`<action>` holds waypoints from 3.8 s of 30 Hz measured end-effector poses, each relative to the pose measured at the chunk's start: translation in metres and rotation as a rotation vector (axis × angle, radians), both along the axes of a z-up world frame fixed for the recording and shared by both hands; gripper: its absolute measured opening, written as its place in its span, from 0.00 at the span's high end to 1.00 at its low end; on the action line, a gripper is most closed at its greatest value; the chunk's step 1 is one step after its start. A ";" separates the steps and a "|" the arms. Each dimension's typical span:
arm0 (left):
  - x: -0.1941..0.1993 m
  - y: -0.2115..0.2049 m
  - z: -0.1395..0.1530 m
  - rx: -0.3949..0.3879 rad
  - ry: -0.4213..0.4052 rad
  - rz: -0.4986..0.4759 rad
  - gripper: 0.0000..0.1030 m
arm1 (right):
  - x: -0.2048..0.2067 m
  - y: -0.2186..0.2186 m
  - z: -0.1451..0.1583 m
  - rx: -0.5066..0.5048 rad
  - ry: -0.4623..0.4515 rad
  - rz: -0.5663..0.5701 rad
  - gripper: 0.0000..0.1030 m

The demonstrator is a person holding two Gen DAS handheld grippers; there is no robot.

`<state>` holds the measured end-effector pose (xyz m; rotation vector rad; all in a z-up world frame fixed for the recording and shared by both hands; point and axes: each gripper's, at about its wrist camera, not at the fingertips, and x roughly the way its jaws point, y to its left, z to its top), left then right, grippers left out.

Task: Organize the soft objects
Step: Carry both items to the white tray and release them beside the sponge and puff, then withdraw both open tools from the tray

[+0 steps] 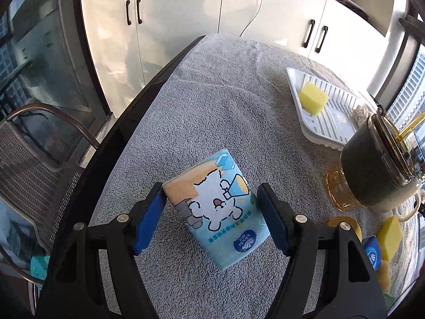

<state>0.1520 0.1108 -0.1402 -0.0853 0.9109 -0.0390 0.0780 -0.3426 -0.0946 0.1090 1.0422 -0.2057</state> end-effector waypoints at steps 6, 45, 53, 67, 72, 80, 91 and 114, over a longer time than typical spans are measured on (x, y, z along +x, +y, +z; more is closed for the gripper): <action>0.033 0.000 0.002 0.024 -0.022 -0.003 0.33 | 0.030 -0.002 0.005 -0.010 -0.005 0.021 0.69; 0.183 -0.141 0.011 -0.075 0.153 -0.449 0.33 | 0.212 0.063 -0.014 0.248 0.118 0.291 0.68; 0.182 -0.150 0.010 -0.019 0.191 -0.474 0.32 | 0.223 0.066 -0.032 0.288 0.199 0.283 0.68; 0.179 -0.144 0.020 -0.106 0.167 -0.410 0.30 | 0.217 0.064 -0.014 0.316 0.170 0.274 0.58; 0.178 -0.144 0.027 -0.064 0.117 -0.379 0.30 | 0.214 0.058 -0.002 0.254 0.127 0.240 0.54; 0.171 -0.122 0.035 -0.002 0.041 -0.305 0.30 | 0.199 0.033 0.006 0.217 0.097 0.171 0.54; 0.145 -0.081 0.034 0.026 0.008 -0.221 0.30 | 0.163 -0.003 0.008 0.188 0.089 0.077 0.54; 0.031 -0.023 0.022 0.036 -0.094 -0.113 0.30 | 0.038 -0.009 0.010 0.078 0.048 -0.044 0.20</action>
